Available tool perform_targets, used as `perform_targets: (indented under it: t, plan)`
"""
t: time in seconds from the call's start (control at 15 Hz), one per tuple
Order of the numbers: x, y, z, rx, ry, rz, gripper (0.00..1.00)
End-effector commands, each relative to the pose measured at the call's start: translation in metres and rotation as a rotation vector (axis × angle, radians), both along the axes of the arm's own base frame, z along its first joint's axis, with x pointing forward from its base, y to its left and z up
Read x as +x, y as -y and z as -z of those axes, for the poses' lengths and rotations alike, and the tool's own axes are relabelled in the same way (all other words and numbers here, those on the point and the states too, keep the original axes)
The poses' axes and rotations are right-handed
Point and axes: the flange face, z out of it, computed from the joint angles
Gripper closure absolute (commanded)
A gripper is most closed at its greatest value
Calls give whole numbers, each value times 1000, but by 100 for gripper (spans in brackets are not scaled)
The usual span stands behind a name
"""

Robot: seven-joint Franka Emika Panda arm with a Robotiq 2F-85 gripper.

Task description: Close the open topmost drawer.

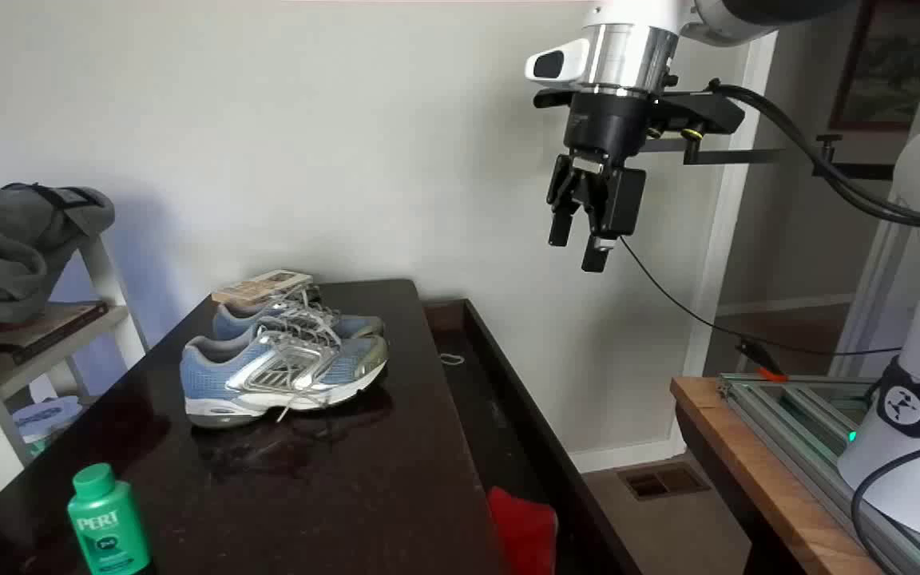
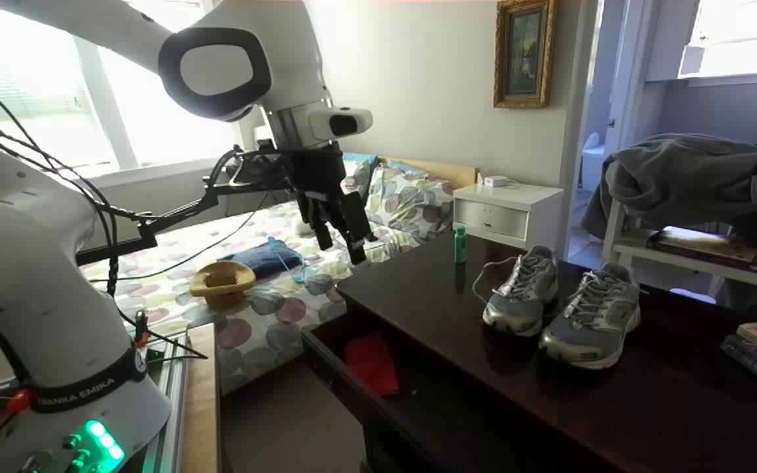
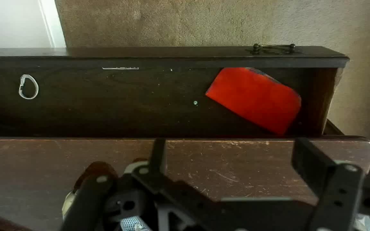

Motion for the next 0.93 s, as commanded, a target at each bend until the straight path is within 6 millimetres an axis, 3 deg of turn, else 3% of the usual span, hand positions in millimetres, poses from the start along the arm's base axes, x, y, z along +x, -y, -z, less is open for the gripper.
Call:
perform_targets:
  t: [0.0, 0.47, 0.53, 0.67, 0.87]
  plan:
    - [0, 0, -1, 0, -1, 0, 0]
    - [0, 0, -1, 0, -1, 0, 0]
    - [9, 5, 4, -2, 5, 48, 0]
    - [24, 27, 19, 1, -5, 153, 0]
    - [22, 75, 45, 6, -67, 308, 0]
